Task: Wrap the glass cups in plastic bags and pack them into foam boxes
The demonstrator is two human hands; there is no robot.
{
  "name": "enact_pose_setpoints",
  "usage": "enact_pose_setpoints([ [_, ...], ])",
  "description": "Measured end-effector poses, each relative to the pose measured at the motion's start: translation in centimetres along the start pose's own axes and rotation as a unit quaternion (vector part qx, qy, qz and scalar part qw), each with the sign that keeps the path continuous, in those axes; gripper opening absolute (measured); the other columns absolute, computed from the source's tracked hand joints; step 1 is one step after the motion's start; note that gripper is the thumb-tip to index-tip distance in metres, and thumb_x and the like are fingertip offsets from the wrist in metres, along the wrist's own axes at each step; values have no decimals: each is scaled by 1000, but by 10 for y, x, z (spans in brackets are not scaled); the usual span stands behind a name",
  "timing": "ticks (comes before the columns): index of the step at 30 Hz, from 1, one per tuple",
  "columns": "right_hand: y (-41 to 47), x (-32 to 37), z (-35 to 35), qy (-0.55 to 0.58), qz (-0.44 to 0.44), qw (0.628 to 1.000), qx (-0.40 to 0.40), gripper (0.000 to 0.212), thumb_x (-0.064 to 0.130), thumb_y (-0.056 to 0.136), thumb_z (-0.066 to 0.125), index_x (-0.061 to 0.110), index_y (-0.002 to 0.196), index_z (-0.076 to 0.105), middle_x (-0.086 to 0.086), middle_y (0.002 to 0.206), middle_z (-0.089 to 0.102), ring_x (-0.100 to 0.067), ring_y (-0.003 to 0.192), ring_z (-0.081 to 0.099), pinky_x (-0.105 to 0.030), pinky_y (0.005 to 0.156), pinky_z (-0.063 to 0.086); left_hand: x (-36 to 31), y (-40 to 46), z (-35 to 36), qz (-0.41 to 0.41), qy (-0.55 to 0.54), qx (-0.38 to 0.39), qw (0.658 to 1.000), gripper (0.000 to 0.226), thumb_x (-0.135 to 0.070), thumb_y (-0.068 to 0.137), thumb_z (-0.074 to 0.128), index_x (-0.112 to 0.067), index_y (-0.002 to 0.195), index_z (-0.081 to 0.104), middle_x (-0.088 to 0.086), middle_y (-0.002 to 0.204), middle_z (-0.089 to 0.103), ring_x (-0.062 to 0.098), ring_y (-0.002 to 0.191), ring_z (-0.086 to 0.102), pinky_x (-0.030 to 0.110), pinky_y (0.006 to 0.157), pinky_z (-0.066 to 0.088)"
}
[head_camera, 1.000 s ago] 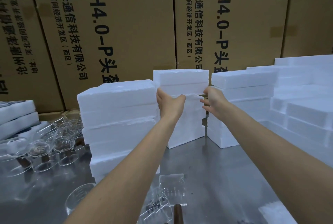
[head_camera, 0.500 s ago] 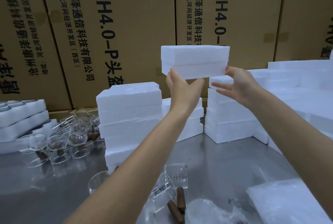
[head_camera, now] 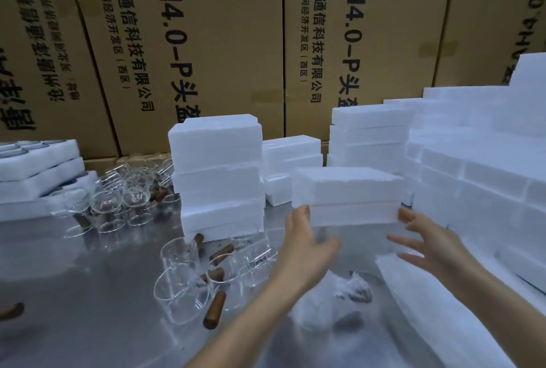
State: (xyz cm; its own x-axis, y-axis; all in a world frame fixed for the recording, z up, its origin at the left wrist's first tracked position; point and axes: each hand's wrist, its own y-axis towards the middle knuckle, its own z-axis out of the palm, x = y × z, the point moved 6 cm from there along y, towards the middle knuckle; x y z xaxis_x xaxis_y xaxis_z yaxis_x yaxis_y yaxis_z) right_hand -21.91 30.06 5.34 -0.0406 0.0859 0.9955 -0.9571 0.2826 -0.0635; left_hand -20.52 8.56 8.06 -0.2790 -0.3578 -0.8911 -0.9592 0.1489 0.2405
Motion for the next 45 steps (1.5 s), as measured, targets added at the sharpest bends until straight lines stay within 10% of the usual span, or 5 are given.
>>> enact_pose_setpoints([
  [17,-20,-12,-36,-213,139,967,-13,11,10,92,49,8,88,59,-5,89,62,-19,66,60,-26,57,46,42,-20,1,-49,260,30,964,31,-52,89,50,-26,106,49,-9,112,59,16,109,56,27,83,42],
  [27,20,35,-17,-261,51,964,-23,47,56,91,44,15,112,52,-5,107,55,-20,84,56,-35,81,42,22,2,-14,-56,255,11,965,53,-61,91,41,-18,116,61,-9,104,64,14,103,58,26,77,38],
  [33,23,14,2,-253,48,966,-18,18,33,89,55,17,83,53,0,84,51,-18,75,50,-38,81,45,20,9,-1,-66,232,20,970,36,-62,88,45,-34,70,32,-16,76,44,11,80,47,27,67,40],
  [36,22,4,-2,-206,38,977,-41,19,33,88,57,19,78,51,0,77,50,-16,66,48,-47,96,43,24,10,2,-56,222,24,973,35,-64,85,49,-31,83,37,-18,80,43,12,84,49,30,77,45],
  [45,32,-13,-10,87,43,994,-48,22,25,88,60,17,108,58,-3,98,61,-18,82,56,-29,67,44,28,12,1,-62,189,58,978,67,-69,85,44,-23,133,46,-10,138,49,10,121,49,28,90,41],
])
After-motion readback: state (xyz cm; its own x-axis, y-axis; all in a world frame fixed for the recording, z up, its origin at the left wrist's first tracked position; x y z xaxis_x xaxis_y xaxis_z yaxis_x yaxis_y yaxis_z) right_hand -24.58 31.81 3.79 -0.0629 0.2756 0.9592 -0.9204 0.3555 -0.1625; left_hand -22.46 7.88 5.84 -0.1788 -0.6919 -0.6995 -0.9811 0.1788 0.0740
